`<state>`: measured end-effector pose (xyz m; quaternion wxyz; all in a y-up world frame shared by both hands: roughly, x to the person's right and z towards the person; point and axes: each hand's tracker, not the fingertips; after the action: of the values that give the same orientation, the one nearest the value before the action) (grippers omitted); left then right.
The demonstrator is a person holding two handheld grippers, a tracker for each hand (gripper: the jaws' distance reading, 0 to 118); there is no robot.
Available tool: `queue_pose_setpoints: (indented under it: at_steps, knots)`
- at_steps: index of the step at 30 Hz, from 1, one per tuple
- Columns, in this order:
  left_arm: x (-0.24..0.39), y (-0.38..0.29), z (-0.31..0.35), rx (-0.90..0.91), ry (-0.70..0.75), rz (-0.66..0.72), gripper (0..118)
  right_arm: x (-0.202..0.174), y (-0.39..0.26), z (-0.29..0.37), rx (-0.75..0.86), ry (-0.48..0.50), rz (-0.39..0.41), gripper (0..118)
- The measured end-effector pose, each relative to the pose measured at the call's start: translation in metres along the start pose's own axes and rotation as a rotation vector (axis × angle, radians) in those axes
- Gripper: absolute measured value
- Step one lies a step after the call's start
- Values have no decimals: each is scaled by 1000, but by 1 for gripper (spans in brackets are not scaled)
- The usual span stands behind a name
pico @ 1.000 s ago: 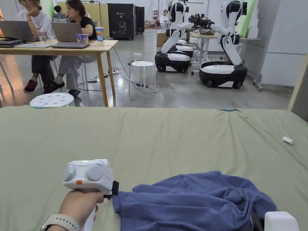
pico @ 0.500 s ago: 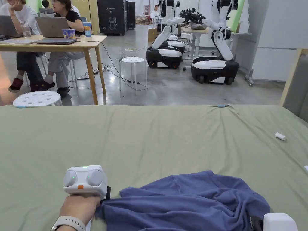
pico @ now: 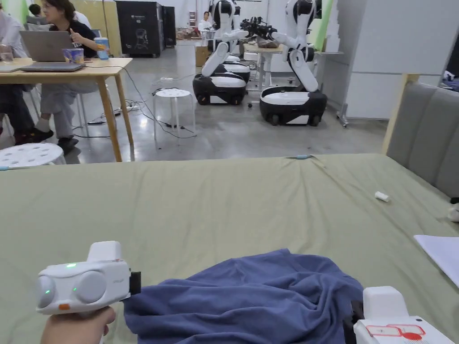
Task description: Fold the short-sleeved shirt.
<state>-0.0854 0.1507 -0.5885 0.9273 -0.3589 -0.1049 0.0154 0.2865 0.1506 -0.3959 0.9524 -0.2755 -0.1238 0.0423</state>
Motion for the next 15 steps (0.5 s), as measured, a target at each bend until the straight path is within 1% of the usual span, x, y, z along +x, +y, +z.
queue_pose_setpoints:
  at_steps: [2, 5, 7, 11, 12, 13, 14, 15]
  knots:
    - [0, -6, 3, 6, -13, 4, 3, 14, 10, -11, -50, -10, -4, 0]
    - [0, -10, 2, 17, -14, -4, 3, 41, 26, -47, -125, -35, 14, 0]
    - [1, -10, 5, 24, -21, 0, 3, 58, 41, -77, -161, -13, -13, 0]
    - [3, -7, 7, 29, -30, -12, 3, 78, 71, -125, -194, 3, -15, 0]
    - [3, -6, 7, 30, -33, -13, 3, 81, 77, -140, -215, 14, -9, 6]
    - [4, -5, 7, 32, -35, -15, 3, 85, 81, -156, -233, 8, -6, 26]
    - [6, -3, 6, 31, -35, -24, 3, 86, 83, -171, -267, 8, -14, 64]
    - [6, -2, 6, 32, -35, -26, 3, 86, 84, -184, -318, 8, -18, 108]
